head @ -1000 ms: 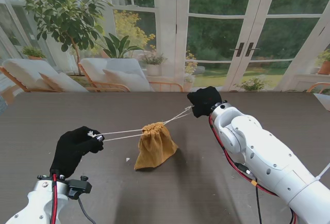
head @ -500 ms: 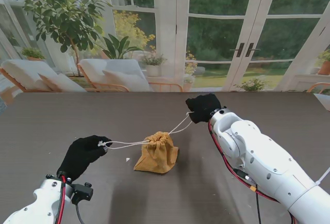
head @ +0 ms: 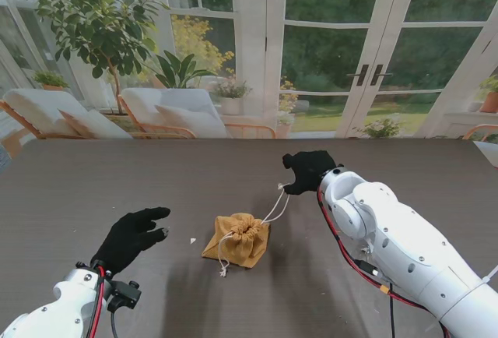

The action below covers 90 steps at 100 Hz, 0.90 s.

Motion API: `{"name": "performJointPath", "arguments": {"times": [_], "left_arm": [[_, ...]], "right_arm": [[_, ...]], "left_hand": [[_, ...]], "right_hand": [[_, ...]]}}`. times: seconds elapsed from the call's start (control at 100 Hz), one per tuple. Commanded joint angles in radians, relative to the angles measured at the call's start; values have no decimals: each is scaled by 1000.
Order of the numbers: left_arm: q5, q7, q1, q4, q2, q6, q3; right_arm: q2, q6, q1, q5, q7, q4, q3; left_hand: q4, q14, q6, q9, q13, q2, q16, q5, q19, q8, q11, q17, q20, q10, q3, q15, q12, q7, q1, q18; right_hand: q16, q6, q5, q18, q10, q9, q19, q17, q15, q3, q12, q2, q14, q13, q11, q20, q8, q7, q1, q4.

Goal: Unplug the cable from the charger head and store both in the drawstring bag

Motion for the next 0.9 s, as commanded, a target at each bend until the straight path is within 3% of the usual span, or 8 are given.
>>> {"name": "performJointPath", "arguments": {"times": [0.0, 0.12, 0.23, 0.36, 0.51, 0.69, 0.89], "left_arm": [[2, -31, 4, 1, 4, 6, -6], [10, -43, 4, 4, 7, 6, -11], [6, -47, -2, 14, 7, 1, -10], [3, -42, -13, 27, 6, -11, -3], [0, -42, -23, 40, 7, -28, 1], [5, -52, -29, 49, 10, -43, 1], [37, -33, -36, 65, 9, -89, 8]], "right_arm": [[4, -16, 1, 1, 26, -13, 2], [9, -42, 4, 7, 65, -25, 12], [13, -75, 6, 13, 94, -35, 25], [23, -118, 7, 15, 158, -63, 44], [37, -181, 19, 6, 248, -94, 57], [42, -237, 32, -25, 248, -94, 57], [35, -227, -2, -4, 200, -104, 95]], "left_hand": [[17, -27, 2, -54, -43, -10, -32, -40, -105, -24, -21, 9, 3, -28, -16, -39, -32, -24, -42, -56], [13, -35, 2, -93, -74, -14, -48, -68, -124, -39, -38, -10, 13, -34, -32, -63, -52, -41, -66, -67], [11, -29, -8, -89, -74, -11, -54, -64, -129, -43, -36, -11, 19, -39, -41, -67, -62, -36, -78, -64], [11, -27, -20, -82, -72, -9, -57, -44, -132, -41, -31, -12, 26, -43, -47, -67, -66, -22, -82, -62], [12, -28, -24, -75, -70, -5, -59, -35, -135, -39, -28, -11, 32, -45, -51, -67, -68, -14, -80, -62], [12, -29, -33, -71, -72, -1, -61, -30, -140, -36, -26, -14, 38, -48, -58, -67, -70, -9, -83, -63], [10, -26, -75, -54, -65, -3, -61, -15, -142, -31, -21, -14, 44, -49, -74, -65, -68, 1, -98, -55]], "right_hand": [[-31, 38, -45, 59, 49, -61, -46, -209, -45, -33, -33, -50, 41, -65, -31, -49, -32, -35, -34, 4], [-81, 52, -78, 72, 63, -127, -115, -277, -96, -58, -66, -94, 60, -154, -51, -77, -76, -82, -21, -13], [-118, 58, -92, 80, 72, -181, -176, -325, -129, -150, -83, -89, 70, -226, -56, -103, -102, -105, 9, -17], [-141, 68, -115, 68, 80, -239, -211, -353, -150, -126, -88, -131, 66, -279, -58, -118, -119, -128, -12, -6], [-160, 84, -158, 25, 78, -323, -246, -382, -165, -141, -82, -167, 33, -333, -37, -136, -124, -148, 32, -18], [-166, 77, -146, -5, 69, -324, -247, -378, -157, -155, -78, -171, 13, -334, -11, -145, -122, -144, 40, -21], [-164, -8, -113, -4, 47, -275, -219, -358, -136, -152, -84, -120, 20, -308, 0, -145, -123, -140, -1, -23]]}}
